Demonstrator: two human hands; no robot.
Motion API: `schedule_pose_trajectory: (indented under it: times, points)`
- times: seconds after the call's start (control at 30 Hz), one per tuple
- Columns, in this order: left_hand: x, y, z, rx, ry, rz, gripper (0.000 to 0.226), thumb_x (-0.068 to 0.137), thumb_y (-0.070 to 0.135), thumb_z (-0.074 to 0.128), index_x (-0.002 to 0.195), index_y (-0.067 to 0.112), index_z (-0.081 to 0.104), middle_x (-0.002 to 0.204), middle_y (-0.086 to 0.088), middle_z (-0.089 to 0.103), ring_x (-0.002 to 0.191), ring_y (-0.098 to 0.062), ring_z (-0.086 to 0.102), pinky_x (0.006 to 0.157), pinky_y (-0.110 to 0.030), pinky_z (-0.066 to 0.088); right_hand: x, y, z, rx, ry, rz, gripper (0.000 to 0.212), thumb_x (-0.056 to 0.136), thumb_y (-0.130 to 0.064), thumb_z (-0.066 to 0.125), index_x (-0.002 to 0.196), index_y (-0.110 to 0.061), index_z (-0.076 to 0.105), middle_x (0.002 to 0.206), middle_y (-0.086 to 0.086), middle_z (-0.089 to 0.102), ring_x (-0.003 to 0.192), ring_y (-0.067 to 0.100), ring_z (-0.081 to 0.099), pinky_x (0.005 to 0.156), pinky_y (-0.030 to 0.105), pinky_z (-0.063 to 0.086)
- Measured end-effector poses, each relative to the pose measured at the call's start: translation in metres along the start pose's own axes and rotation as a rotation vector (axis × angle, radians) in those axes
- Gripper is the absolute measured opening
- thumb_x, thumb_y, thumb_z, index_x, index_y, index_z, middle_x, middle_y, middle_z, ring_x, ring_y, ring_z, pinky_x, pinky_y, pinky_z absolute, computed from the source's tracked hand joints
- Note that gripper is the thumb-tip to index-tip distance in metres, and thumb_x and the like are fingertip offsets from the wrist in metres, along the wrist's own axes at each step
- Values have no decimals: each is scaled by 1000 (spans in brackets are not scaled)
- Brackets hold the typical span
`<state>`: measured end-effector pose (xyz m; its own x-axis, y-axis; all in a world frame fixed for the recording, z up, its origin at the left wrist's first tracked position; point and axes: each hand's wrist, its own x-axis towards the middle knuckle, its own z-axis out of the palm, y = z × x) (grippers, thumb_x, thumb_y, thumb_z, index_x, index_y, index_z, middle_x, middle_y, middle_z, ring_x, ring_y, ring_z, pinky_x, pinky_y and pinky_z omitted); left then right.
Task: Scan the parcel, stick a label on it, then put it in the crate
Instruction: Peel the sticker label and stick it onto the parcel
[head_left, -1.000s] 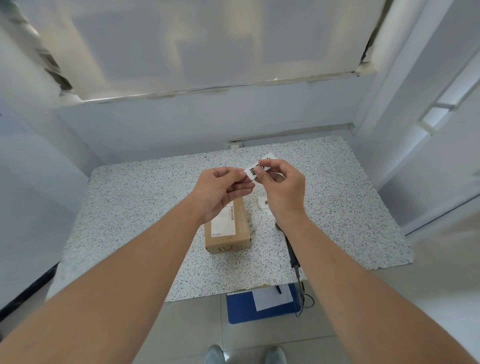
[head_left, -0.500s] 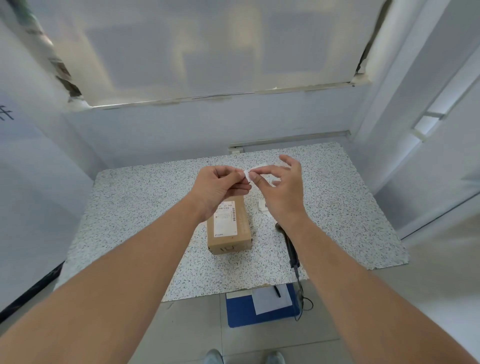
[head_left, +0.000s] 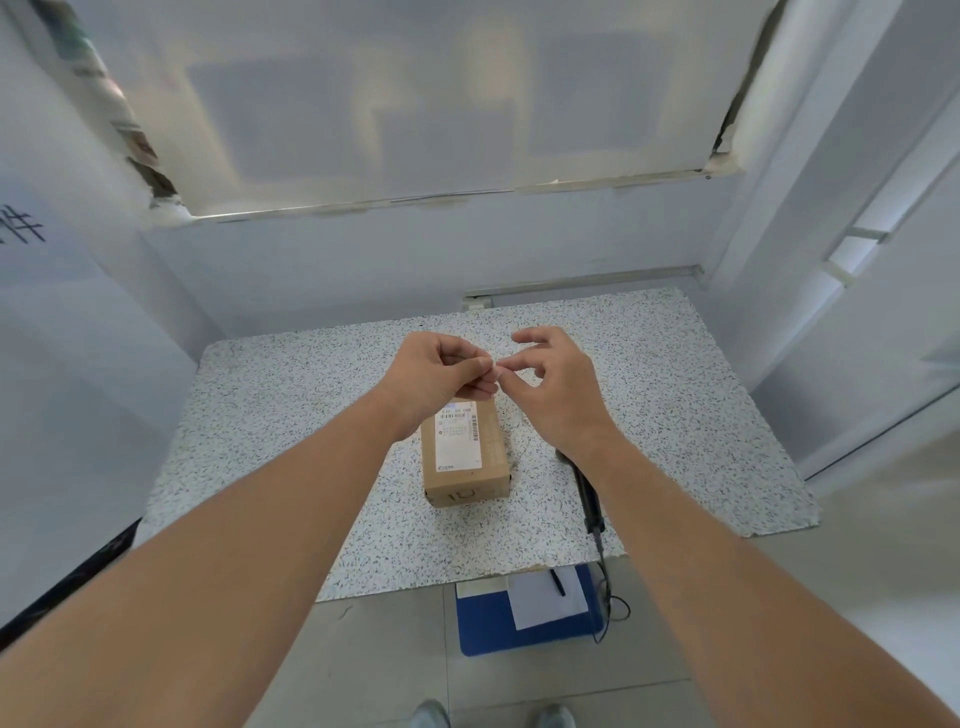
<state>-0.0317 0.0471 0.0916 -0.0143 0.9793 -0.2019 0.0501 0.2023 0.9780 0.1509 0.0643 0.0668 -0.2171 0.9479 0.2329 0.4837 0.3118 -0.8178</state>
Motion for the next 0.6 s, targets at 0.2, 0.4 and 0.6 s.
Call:
schedule_pose_trajectory:
  times: [0.2,0.4,0.6]
  points:
    - [-1,-2,-2,35,-17,-18,14,93,-6,69,104,-13,70,94,-31,76,94,-44,75,84,-40,64,-3,0,1,-15,-14,0,17,87,-30,84,97,-16,84,125,-4,67,113,13,62,98,42,55]
    - [2,-2,-1,48,-26,-17,13,92,-6,70,103,-12,72,93,-29,77,94,-43,76,85,-40,64,-1,1,1,-33,-10,-6,14,87,-27,84,95,-15,84,121,-5,68,110,11,63,96,38,55]
    - [3,-1,-2,42,-42,-16,17,92,-2,72,105,-12,73,93,-26,78,92,-39,77,87,-42,63,2,4,-1,-60,-9,-35,12,89,-24,83,96,-15,85,116,-4,68,105,9,62,92,29,53]
